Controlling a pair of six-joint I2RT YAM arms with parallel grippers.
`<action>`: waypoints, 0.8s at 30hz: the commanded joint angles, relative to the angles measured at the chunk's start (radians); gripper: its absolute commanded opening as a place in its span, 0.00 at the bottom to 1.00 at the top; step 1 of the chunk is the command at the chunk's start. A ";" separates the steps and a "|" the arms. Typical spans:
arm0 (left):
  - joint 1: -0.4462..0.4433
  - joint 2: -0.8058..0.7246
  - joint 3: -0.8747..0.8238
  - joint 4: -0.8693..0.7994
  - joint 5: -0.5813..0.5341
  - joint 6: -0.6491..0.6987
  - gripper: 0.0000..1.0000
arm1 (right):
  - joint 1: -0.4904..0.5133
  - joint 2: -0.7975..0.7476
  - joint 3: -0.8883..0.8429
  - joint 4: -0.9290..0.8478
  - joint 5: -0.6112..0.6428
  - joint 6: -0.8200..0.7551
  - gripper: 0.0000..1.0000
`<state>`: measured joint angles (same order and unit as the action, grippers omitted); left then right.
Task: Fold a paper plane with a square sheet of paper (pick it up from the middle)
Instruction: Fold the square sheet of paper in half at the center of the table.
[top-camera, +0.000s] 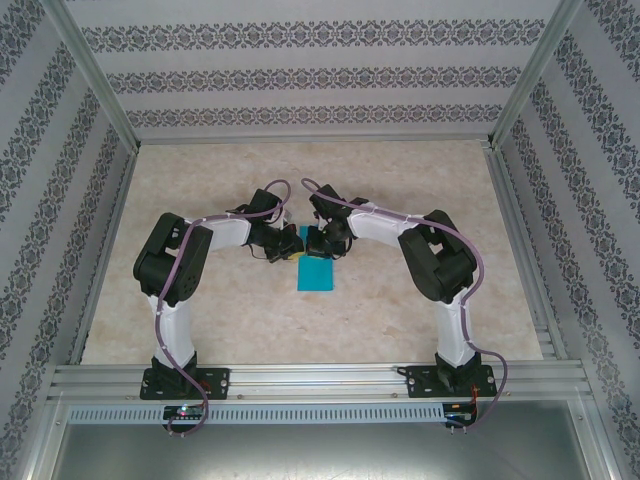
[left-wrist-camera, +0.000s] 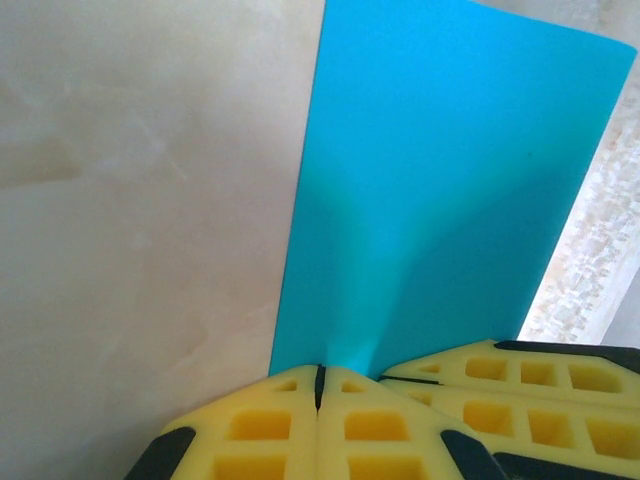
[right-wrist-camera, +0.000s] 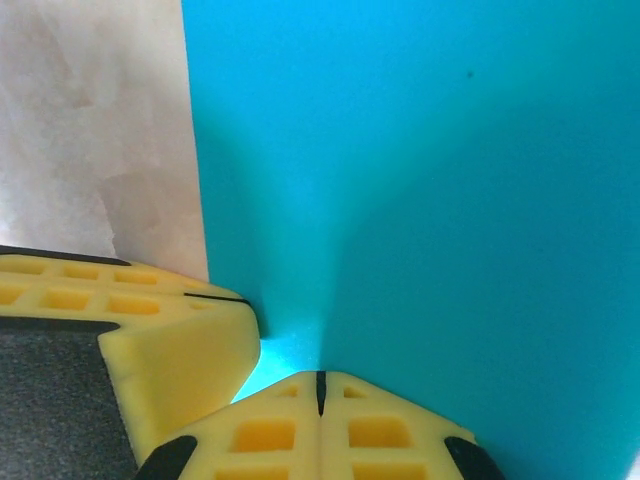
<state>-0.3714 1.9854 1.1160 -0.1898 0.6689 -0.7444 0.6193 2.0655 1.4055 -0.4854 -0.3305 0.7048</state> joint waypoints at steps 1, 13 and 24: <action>-0.015 0.135 -0.093 -0.261 -0.242 -0.005 0.00 | -0.018 0.004 -0.034 -0.026 0.010 -0.039 0.00; 0.006 0.147 -0.119 -0.262 -0.266 -0.003 0.00 | -0.066 -0.119 -0.264 0.068 0.004 -0.027 0.00; 0.009 0.160 -0.130 -0.250 -0.264 -0.001 0.00 | -0.130 -0.307 -0.413 0.142 0.051 -0.021 0.00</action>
<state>-0.3710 1.9900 1.1023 -0.1745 0.6617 -0.7444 0.4988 1.8126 1.0142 -0.3092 -0.3412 0.6811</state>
